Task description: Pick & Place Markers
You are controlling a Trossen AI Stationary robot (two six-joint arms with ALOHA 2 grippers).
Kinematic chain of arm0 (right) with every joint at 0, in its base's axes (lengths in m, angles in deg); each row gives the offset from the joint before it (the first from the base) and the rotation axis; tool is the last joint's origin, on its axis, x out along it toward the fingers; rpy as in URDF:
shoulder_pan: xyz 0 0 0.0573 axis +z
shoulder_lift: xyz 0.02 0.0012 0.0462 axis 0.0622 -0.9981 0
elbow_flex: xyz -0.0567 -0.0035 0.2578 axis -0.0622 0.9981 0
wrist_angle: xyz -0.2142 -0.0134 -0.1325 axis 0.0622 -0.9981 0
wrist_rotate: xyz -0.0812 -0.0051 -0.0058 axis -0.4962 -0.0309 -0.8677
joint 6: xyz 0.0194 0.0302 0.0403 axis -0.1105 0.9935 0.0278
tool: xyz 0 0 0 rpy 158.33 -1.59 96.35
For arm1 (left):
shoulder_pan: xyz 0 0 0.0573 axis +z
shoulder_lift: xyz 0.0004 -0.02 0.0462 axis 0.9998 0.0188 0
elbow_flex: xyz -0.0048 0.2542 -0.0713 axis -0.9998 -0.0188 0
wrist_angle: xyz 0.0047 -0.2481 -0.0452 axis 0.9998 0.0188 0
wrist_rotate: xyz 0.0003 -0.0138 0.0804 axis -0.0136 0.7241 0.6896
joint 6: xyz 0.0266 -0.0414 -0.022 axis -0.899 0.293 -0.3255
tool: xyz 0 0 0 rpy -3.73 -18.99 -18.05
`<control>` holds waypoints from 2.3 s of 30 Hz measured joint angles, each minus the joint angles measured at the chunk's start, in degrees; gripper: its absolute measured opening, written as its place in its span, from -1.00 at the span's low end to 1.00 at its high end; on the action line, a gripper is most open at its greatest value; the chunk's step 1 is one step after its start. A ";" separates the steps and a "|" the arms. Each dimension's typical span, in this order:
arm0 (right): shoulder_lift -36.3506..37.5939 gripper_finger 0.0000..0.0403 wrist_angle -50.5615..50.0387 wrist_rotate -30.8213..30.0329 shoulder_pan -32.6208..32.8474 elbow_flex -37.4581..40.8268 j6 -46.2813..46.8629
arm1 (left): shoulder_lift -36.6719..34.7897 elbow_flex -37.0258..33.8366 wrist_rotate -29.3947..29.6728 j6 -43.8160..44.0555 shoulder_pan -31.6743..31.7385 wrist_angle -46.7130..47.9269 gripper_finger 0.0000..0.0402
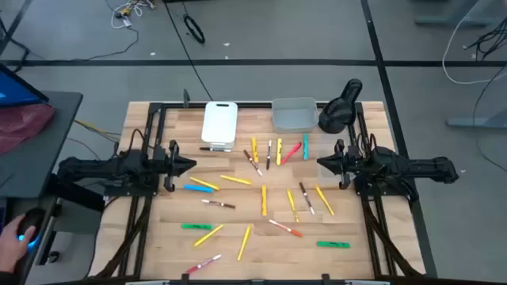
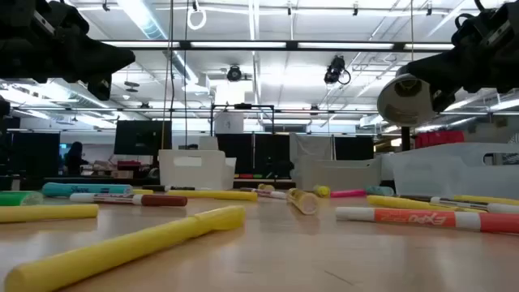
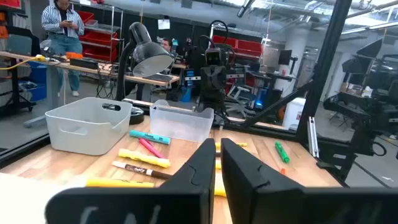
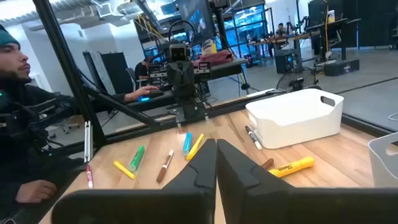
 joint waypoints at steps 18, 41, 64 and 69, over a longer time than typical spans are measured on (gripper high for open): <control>-0.02 -0.92 0.00 -0.01 0.00 0.00 0.00 | 0.01 0.01 0.01 0.00 0.00 0.00 -0.85; 0.00 -0.92 0.02 -0.02 -0.02 0.00 -0.06 | 0.01 0.00 0.00 0.00 0.00 0.00 -0.85; -18.97 -0.92 34.13 -2.38 6.21 -1.46 7.60 | 0.02 0.01 0.01 0.00 0.00 0.02 -0.85; -34.17 -0.92 29.03 -8.63 11.32 -9.06 7.89 | 0.02 0.02 0.02 0.00 0.00 0.00 -0.85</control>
